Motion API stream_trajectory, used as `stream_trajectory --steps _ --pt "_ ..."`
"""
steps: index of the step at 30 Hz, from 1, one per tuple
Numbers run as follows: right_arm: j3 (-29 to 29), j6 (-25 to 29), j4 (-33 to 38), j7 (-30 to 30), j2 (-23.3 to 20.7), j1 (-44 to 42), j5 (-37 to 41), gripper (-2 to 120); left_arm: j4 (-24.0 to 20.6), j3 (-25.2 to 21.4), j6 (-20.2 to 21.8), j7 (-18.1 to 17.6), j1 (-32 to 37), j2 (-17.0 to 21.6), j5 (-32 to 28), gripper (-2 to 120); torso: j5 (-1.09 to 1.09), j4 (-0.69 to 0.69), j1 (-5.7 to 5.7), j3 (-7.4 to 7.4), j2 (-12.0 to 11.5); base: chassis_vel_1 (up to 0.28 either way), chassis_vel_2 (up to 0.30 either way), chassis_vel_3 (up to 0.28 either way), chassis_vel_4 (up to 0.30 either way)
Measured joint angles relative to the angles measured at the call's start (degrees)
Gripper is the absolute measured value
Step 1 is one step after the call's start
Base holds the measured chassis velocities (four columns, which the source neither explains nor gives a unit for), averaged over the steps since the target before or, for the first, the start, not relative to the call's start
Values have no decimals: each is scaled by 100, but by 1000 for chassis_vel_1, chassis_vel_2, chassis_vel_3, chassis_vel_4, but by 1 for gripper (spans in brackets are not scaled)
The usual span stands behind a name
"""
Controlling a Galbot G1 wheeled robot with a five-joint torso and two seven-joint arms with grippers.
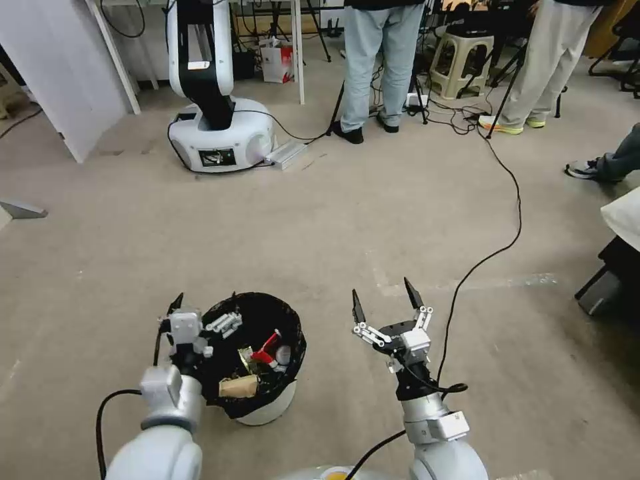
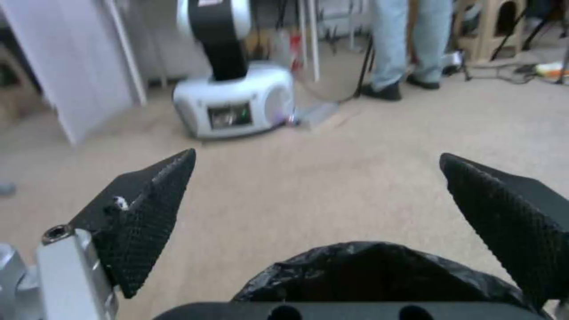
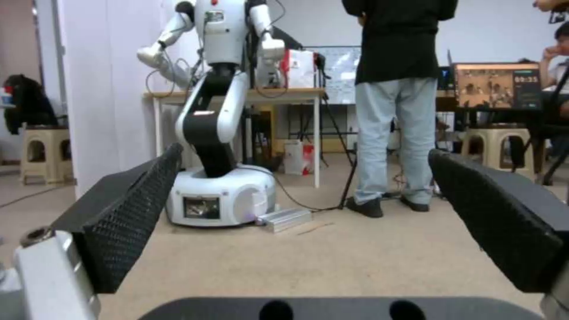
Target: Pick up the trash bin, then pick up the garbage from the floor and place it into the trash bin.
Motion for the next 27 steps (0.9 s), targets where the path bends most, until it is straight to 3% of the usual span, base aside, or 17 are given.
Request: stream_trajectory --steps 1,10,16,27 --pt "-3 -62 24 55 26 -6 -46 100 86 42 -269 -38 103 -10 95 100 1 0 0 0 0 0 0 0 0" --pt "-17 -143 30 142 86 -101 -180 100 608 86 -1220 -415 242 -53 436 100 1 -2 0 0 0 0 0 0 0" --pt "-3 -172 20 142 95 -86 -260 100 726 144 -1383 -697 305 -68 552 100 2 -1 0 0 0 0 0 0 0" --pt "2 -177 16 142 94 -81 -268 100 728 144 -1364 -710 299 -70 549 100 1 -1 0 0 0 0 0 0 0"
